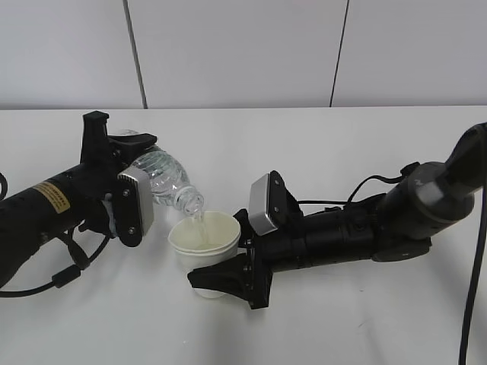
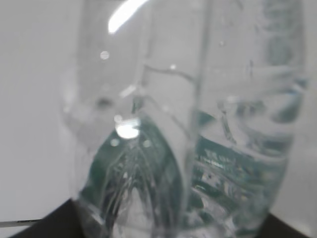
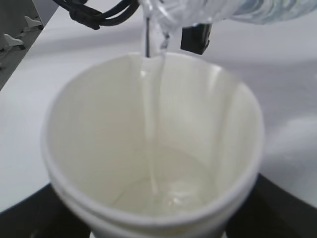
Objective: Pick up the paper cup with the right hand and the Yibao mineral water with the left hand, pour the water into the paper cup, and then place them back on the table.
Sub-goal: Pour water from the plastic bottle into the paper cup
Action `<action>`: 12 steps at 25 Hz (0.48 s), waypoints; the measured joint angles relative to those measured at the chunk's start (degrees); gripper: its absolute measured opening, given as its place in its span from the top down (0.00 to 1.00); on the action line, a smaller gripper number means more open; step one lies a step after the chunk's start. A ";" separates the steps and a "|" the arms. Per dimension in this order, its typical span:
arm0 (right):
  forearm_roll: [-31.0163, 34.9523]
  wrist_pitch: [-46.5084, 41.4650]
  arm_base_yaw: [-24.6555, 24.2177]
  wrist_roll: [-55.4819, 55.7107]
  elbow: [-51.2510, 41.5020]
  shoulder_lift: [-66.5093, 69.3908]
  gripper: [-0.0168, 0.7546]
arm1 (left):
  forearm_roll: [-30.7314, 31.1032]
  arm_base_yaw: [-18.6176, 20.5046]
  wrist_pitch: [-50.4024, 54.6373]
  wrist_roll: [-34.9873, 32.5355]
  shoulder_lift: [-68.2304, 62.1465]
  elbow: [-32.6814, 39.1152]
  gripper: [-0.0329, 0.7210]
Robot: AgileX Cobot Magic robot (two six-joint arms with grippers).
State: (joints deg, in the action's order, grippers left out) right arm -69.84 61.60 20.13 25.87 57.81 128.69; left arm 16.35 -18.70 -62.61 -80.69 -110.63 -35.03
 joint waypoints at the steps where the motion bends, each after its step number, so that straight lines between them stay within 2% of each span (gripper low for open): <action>1: 0.00 0.00 0.00 0.00 0.00 0.00 0.29 | 0.00 0.00 0.00 -0.02 0.00 0.00 0.50; 12: -0.16 0.00 0.00 0.00 0.00 0.00 0.29 | 0.00 0.00 -0.07 -0.34 0.00 0.00 0.50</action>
State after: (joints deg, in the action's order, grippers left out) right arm -70.00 61.60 20.13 25.87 57.81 128.69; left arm 16.35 -18.70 -62.67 -81.03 -110.63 -35.03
